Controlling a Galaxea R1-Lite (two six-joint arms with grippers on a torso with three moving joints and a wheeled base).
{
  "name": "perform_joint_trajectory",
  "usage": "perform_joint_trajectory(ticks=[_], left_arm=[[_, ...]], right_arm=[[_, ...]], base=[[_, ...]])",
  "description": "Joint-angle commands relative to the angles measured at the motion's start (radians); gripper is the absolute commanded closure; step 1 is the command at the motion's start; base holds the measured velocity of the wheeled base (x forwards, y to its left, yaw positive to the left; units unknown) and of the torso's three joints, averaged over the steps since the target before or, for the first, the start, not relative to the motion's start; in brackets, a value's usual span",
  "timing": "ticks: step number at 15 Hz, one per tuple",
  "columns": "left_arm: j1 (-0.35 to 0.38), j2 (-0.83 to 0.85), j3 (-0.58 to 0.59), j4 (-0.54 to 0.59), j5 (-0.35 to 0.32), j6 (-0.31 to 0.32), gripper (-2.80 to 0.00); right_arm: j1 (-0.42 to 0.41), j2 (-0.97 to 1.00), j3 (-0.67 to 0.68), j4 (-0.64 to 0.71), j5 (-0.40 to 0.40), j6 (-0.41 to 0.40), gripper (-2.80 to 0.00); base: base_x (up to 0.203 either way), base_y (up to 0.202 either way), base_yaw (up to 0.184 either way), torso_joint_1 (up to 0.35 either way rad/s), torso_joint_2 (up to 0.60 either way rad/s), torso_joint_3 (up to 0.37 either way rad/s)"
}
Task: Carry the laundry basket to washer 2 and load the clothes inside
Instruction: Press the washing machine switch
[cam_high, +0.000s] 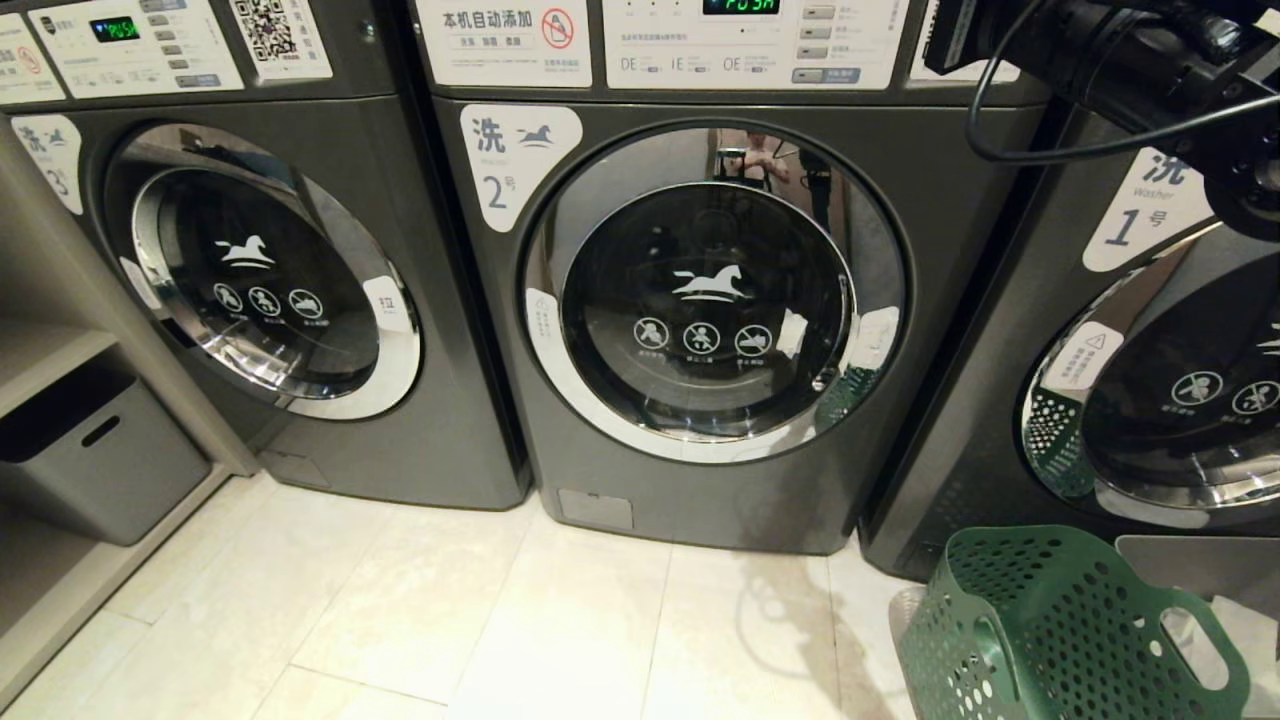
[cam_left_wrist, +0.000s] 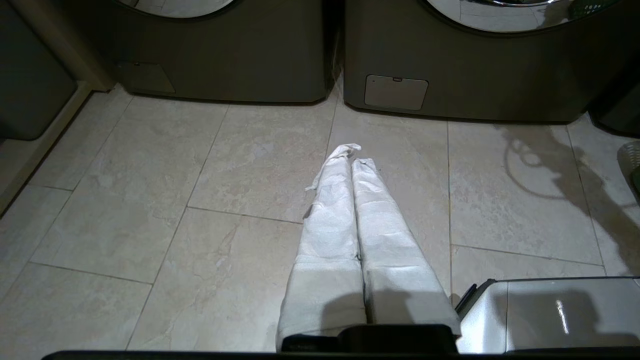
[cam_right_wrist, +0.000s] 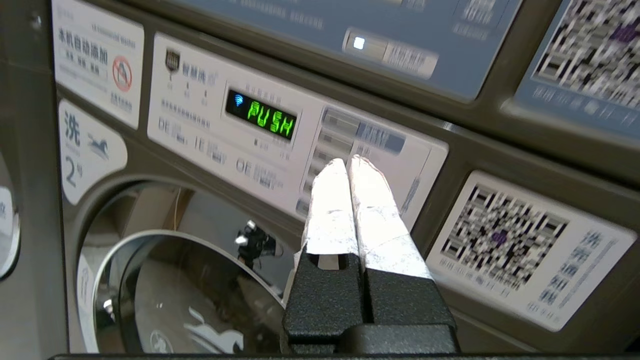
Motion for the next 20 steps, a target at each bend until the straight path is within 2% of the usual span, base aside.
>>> perform_joint_trajectory(ticks=[1,11,16,20], left_arm=[[0.0,0.0,0.0,0.002,0.0,0.001,0.0],[0.0,0.0,0.0,0.002,0.0,0.001,0.0],[0.0,0.0,0.0,0.002,0.0,0.001,0.0],[0.0,0.0,0.0,0.002,0.0,0.001,0.0]], right_arm=[[0.0,-0.004,0.001,-0.001,0.001,0.0,0.0],[0.0,-0.019,0.038,-0.001,-0.001,0.017,0.0],[0.003,-0.079,0.242,-0.019,0.011,0.027,0.0],[0.003,-0.043,0.415,-0.164,0.014,0.036,0.0]], base=[[0.0,0.0,0.0,0.018,-0.12,-0.301],[0.0,0.0,0.0,0.109,-0.46,-0.336],[0.0,0.0,0.0,0.145,-0.41,-0.265],[0.0,0.0,0.0,0.022,-0.06,-0.037]])
